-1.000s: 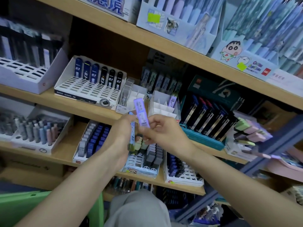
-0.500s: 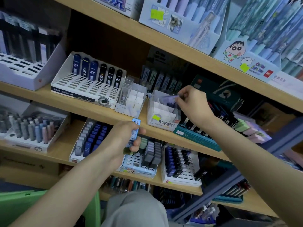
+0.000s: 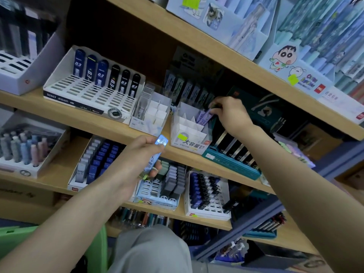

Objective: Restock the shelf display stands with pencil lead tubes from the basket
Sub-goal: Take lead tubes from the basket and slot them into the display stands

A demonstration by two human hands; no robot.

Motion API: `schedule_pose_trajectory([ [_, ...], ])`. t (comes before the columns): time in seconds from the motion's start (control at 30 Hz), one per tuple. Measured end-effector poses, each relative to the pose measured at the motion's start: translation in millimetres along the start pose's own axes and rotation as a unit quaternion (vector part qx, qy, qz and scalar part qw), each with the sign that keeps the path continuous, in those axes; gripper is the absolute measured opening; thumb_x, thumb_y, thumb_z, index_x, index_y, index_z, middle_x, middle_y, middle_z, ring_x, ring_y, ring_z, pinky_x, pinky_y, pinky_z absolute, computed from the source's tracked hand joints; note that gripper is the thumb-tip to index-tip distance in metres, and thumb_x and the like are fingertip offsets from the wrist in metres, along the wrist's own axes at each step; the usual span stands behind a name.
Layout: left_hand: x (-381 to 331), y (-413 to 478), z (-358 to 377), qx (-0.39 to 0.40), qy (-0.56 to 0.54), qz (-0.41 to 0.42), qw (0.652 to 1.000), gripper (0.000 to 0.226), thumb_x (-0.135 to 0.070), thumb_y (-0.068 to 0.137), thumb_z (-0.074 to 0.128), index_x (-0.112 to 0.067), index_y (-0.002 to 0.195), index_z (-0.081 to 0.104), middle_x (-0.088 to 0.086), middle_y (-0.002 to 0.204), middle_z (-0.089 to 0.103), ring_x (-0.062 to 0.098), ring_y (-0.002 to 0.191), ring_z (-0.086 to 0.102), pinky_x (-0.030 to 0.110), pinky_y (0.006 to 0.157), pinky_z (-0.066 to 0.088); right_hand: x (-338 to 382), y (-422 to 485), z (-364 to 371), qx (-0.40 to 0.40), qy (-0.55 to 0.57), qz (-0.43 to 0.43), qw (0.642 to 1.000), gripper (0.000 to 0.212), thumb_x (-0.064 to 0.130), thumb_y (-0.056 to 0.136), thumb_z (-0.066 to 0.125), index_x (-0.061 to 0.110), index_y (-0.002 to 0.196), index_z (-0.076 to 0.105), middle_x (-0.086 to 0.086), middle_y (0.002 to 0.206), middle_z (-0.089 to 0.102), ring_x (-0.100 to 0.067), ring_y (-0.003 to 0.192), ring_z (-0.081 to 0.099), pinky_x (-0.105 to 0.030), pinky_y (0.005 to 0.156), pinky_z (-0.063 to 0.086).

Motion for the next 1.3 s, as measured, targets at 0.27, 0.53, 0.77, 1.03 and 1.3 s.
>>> schedule_pose_trajectory([
  [0.27,1.9,5.0,2.3,0.021,-0.01,-0.002,1.0,0.015,-0.015,0.09,0.06,-0.012,0.104,0.063,0.004,0.09,0.061,0.009,0.05,0.05,0.018,0.04,0.039,10.4,14.4,11.9,0.06,-0.075,-0.019,0.995,0.015,0.015,0.087,0.065,0.014,0.102,0.066,-0.005,0.109,0.065,-0.024,0.102,0.057,-0.03,0.078,0.043],
  [0.53,2.3,5.0,-0.2,0.024,0.003,-0.007,1.0,0.017,-0.018,0.089,0.061,-0.019,0.106,0.064,0.002,0.097,0.066,0.01,0.055,0.052,0.02,0.05,0.043,15.9,15.8,12.9,-0.04,-0.195,-0.04,0.979,0.02,0.024,0.09,0.062,0.012,0.107,0.062,-0.012,0.113,0.061,-0.03,0.104,0.056,-0.032,0.077,0.043],
  [0.77,-3.6,3.5,0.8,0.015,0.011,-0.008,1.0,0.02,-0.01,0.088,0.062,-0.021,0.103,0.067,0.004,0.089,0.064,0.011,0.056,0.053,0.02,0.046,0.042,21.2,1.7,10.1,-0.056,-0.235,-0.072,0.968,0.022,0.013,0.094,0.049,0.011,0.113,0.06,-0.013,0.108,0.064,-0.033,0.099,0.059,-0.031,0.07,0.037],
  [1.03,-10.5,-2.5,3.0,0.012,0.172,0.11,0.979,0.015,-0.004,0.082,0.07,-0.017,0.087,0.065,0.001,0.09,0.07,0.007,0.057,0.061,0.014,0.05,0.049,51.7,-62.8,3.1,0.057,0.15,-0.118,0.98,0.021,0.029,0.096,0.053,0.014,0.095,0.067,0.007,0.083,0.065,-0.008,0.076,0.06,-0.028,0.077,0.052],
  [1.3,-15.1,-3.4,9.4,-0.018,0.096,0.14,0.985,0.018,-0.006,0.08,0.07,-0.01,0.09,0.055,0.0,0.068,0.07,0.005,0.051,0.063,0.014,0.054,0.052,49.4,-96.6,14.2,0.217,0.364,-0.075,0.902,0.004,0.012,0.086,0.067,0.01,0.09,0.068,0.004,0.072,0.066,-0.001,0.064,0.061,-0.014,0.065,0.052],
])
Point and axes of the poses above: each hand's wrist, its own y-axis towards the middle knuckle, its own z-axis out of the palm, x = y × z, the point moved 3 cm from there along y, towards the middle knuckle
